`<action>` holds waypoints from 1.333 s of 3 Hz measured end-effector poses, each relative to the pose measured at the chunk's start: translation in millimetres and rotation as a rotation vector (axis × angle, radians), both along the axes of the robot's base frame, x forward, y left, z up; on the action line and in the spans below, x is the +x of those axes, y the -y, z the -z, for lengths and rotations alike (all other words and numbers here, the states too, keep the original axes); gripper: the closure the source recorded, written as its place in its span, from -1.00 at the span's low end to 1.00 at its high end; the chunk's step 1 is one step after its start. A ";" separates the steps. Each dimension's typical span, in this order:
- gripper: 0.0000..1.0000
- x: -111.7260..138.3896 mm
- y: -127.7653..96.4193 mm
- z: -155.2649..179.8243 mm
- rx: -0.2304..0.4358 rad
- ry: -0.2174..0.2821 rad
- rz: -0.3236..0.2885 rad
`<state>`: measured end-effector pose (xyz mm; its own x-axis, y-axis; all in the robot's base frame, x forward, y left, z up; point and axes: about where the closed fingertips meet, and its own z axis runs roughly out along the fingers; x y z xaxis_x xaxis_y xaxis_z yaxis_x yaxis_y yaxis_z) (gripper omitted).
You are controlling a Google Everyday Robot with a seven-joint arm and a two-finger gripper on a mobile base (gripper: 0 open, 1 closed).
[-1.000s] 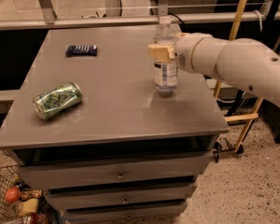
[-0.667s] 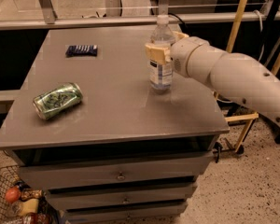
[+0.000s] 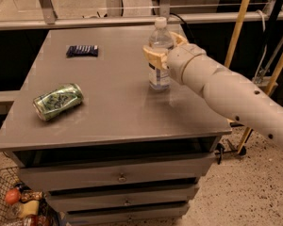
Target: Place blue plastic bottle upright
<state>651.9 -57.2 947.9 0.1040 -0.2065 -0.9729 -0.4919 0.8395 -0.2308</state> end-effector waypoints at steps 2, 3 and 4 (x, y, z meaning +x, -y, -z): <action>1.00 1.0 6.7 14.6 0.051 -0.010 0.018; 0.66 1.0 6.6 13.6 0.051 -0.010 0.018; 0.20 1.0 6.6 13.4 0.051 -0.010 0.018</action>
Offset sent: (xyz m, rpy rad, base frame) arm 0.0023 -0.0163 -0.0243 0.0934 0.0287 -0.0397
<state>652.8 -63.8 934.6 0.0907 -0.1585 -0.9832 -0.4790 0.8586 -0.1826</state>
